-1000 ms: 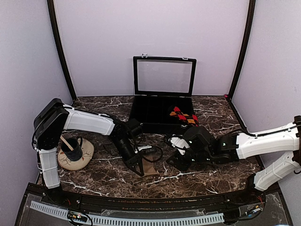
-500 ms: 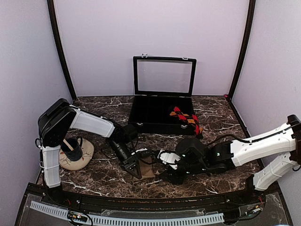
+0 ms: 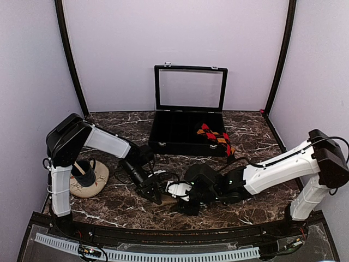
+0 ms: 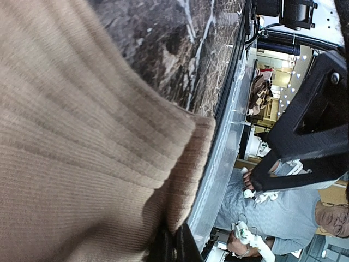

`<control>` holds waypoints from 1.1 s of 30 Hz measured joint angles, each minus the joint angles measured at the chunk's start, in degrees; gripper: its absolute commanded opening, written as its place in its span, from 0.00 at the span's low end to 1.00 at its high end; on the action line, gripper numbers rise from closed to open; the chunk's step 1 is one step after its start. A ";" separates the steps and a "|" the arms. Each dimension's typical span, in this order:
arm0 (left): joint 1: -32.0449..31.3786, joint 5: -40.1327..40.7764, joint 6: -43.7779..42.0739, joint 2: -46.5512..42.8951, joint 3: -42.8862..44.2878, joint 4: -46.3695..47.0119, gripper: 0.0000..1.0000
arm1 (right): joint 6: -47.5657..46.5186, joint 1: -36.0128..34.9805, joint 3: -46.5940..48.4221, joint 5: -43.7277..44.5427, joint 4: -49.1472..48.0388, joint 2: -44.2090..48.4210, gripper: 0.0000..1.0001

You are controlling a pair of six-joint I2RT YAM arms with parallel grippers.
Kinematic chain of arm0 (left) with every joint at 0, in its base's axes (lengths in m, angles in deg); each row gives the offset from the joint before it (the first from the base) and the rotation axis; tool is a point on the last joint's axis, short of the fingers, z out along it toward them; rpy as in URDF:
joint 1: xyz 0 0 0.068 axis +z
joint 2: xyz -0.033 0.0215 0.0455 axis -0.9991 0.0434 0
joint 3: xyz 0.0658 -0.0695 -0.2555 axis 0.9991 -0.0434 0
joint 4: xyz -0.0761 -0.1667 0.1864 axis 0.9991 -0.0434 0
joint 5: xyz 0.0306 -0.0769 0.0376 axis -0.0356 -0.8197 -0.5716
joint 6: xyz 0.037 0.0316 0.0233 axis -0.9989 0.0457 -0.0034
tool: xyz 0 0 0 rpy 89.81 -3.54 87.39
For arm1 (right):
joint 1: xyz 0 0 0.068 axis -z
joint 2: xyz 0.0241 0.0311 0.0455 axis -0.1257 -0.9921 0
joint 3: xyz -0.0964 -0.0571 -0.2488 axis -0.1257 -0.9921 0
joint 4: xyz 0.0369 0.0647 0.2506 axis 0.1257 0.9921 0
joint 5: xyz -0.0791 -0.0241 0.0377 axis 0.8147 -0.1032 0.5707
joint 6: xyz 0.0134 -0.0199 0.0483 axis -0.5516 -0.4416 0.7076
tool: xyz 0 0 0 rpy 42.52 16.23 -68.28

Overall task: Roll the socks
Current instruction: Roll the sock at the center of the board.

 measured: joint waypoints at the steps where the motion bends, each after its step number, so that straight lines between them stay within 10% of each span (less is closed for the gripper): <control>1: 0.17 -0.13 -0.11 0.26 -0.04 -0.07 0.00 | -0.63 0.00 0.48 -0.07 -0.22 -0.87 0.49; 22: 1.16 -2.19 -0.57 1.42 -0.55 -0.63 0.00 | -7.76 1.01 5.33 0.00 -3.87 -11.19 0.40; 33: 1.75 -2.56 -0.81 1.42 -0.59 -0.70 0.00 | -8.09 3.52 5.40 -1.18 -4.22 -12.92 0.13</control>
